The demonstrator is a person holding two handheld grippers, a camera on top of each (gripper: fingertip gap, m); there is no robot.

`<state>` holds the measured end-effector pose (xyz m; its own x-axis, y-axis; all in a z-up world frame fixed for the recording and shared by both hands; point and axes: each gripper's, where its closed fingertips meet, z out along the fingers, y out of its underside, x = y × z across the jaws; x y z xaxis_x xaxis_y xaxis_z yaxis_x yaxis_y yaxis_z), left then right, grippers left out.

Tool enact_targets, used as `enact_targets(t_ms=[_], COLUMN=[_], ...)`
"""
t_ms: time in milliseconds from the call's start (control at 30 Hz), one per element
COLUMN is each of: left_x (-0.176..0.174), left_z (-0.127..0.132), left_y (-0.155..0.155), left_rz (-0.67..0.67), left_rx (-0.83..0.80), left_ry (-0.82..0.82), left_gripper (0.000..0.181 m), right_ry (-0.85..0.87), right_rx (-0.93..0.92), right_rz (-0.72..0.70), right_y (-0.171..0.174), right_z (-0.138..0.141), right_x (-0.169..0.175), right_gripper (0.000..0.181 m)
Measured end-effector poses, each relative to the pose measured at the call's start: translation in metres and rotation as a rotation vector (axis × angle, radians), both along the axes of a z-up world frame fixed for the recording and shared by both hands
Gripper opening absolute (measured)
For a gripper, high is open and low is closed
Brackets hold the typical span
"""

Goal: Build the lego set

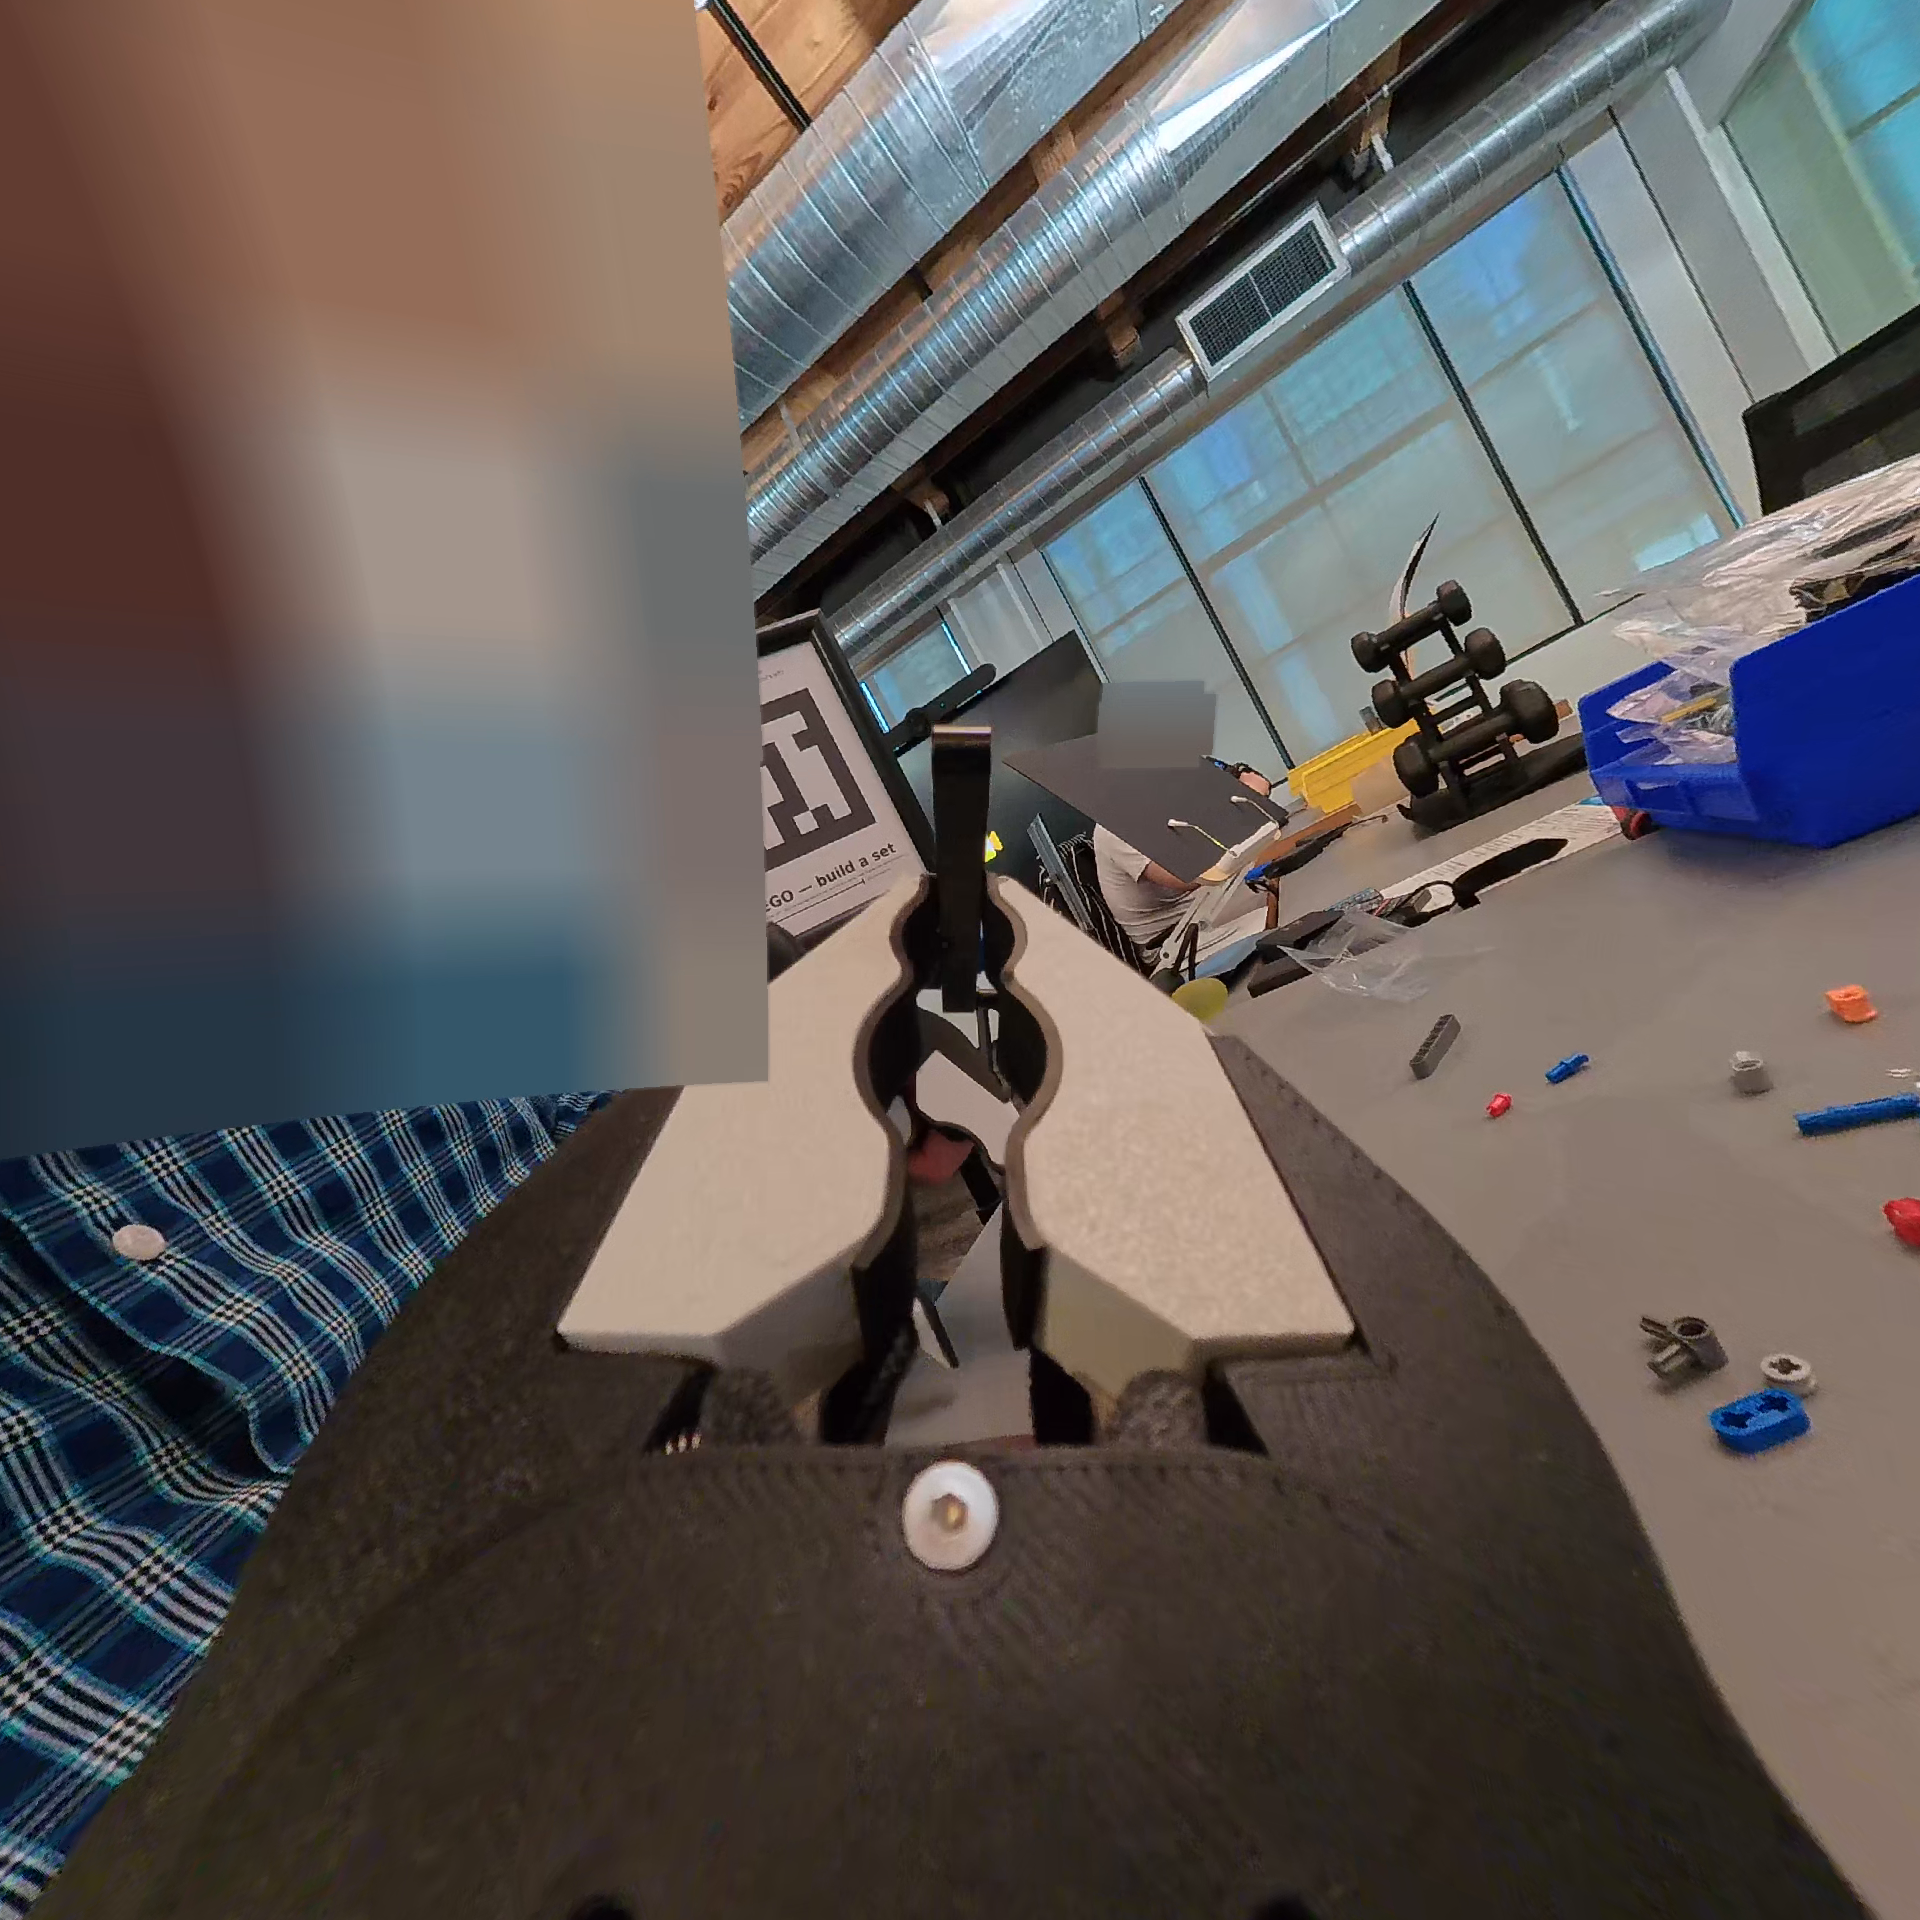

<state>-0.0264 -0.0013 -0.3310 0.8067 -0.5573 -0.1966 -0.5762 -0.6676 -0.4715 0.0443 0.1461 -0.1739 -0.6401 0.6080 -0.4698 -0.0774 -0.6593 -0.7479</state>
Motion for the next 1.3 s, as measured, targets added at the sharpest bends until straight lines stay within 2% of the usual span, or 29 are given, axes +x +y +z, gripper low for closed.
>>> enact_targets(t_ms=[133,233,433,600,800,833,1133,1300], left_x=[-0.005,-0.002,0.031,0.058,0.067,0.067,0.063,0.059], left_z=[0.013,0.033,0.085,0.107,0.115,0.116,0.115,0.105], left_y=[0.005,0.017,0.047,0.062,0.067,0.067,0.063,0.057], left_rz=[0.026,0.059,0.105,0.131,0.150,0.157,0.140,0.097], left_rx=[0.072,0.180,0.427,0.500,0.524,0.529,0.534,0.514], left_ry=[0.004,-0.036,-0.262,-0.504,-0.640,-0.662,-0.610,-0.446], left_gripper=[0.065,0.058,0.053,0.052,0.017,0.017,0.016,0.016], right_ry=[-0.032,-0.059,-0.031,-0.009,0.014,0.016,-0.002,-0.043], right_rx=[0.029,0.132,0.168,0.184,0.189,0.186,0.194,0.252], right_rz=[0.011,0.026,0.061,0.098,0.139,0.139,0.146,0.134], right_y=[-0.006,-0.025,-0.049,-0.059,-0.068,-0.069,-0.071,-0.072], right_z=[-0.005,-0.011,-0.008,-0.005,0.000,0.001,-0.002,-0.008], right_x=[-0.004,-0.008,-0.011,-0.007,-0.002,-0.002,-0.003,-0.005], right_gripper=[0.005,0.005,0.005,0.005,0.006,0.006,0.007,0.011])
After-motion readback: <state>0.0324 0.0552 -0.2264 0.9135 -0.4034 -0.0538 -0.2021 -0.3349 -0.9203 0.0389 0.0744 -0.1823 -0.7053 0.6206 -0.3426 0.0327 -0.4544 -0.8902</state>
